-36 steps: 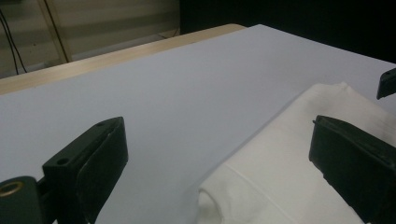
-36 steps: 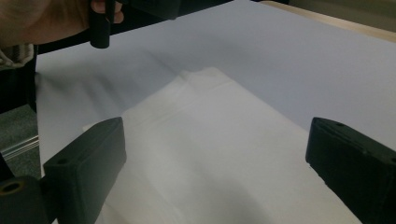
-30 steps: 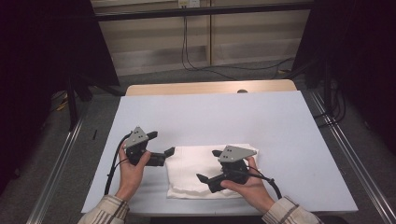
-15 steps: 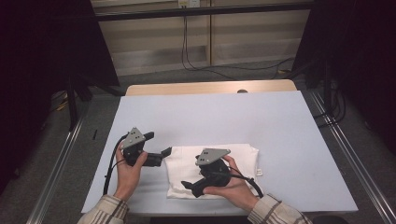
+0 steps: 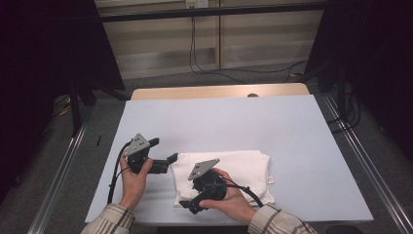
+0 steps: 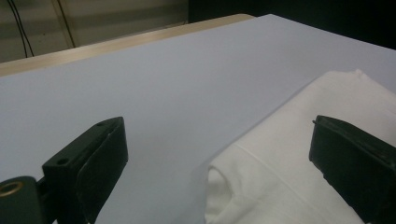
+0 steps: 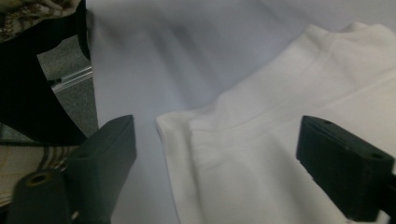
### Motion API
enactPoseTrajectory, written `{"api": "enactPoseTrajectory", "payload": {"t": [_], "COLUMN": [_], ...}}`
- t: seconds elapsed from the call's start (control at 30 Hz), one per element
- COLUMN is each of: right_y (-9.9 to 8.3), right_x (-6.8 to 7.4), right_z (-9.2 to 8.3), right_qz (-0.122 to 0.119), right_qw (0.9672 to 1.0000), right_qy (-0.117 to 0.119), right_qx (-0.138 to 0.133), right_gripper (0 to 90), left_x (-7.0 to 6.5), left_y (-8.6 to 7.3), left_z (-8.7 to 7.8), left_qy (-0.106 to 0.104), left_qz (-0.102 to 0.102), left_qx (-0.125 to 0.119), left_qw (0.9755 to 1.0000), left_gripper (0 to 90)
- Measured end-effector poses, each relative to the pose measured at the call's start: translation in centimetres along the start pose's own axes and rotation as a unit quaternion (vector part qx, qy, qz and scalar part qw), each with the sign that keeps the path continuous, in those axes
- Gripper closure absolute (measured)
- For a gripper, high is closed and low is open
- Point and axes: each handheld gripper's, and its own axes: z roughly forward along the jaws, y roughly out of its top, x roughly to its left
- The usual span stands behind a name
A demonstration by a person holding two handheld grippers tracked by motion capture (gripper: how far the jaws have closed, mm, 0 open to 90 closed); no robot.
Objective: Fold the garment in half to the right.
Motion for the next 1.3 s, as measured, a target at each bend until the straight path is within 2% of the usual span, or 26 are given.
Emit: {"api": "enactPoseTrajectory", "payload": {"t": [0.13,0.33,0.43,0.63,0.67,0.73,0.9,0.93,1.03,1.2,1.3], "right_y": [0.1,0.5,0.5,0.4,0.4,0.3,0.2,0.3,0.0,0.0,0.0], "right_x": [0.4,0.8,0.9,1.4,1.6,1.8,2.1,2.1,2.5,2.5,2.6], "right_z": [0.7,1.5,2.0,2.3,2.4,2.6,3.0,3.0,3.1,3.1,3.1], "right_qz": [-0.008,-0.029,-0.037,-0.05,-0.046,-0.055,-0.065,-0.06,-0.074,-0.076,-0.084], "right_qw": [0.9997,0.9992,0.9988,0.9981,0.9983,0.9977,0.9969,0.9972,0.9961,0.9956,0.9946], "right_qy": [0.021,0.026,0.025,0.02,0.016,0.008,-0.003,-0.005,-0.023,-0.035,-0.042], "right_qx": [0.005,0.012,0.02,0.03,0.033,0.039,0.044,0.045,0.044,0.044,0.046], "right_gripper": [17.8,18.6,21.3,40.2,41.3,44.7,46.1,46.9,49.0,57.6,59.5], "left_x": [0.0,0.0,0.0,0.1,0.1,0.2,0.4,0.4,0.5,0.5,0.6], "left_y": [0.0,-0.1,-0.1,-0.2,-0.2,-0.2,-0.3,-0.3,-0.3,-0.4,-0.4], "left_z": [-0.1,0.0,0.0,0.1,0.1,0.1,0.0,0.0,-0.1,-0.1,0.0], "left_qy": [0.002,0.015,0.014,0.014,0.014,0.013,0.019,0.02,0.021,0.026,0.026], "left_qz": [0.001,0.014,0.012,0.011,0.011,0.008,0.008,0.008,0.004,0.009,0.01], "left_qx": [0.002,0.006,0.008,0.011,0.01,0.008,0.011,0.011,0.007,0.008,0.012], "left_qw": [1.0,0.9998,0.9998,0.9998,0.9998,0.9998,0.9997,0.9997,0.9997,0.9996,0.9995], "left_gripper": [4.5,4.5,4.5,4.5,4.5,4.5,4.5,4.5,4.5,4.8,4.8]}}
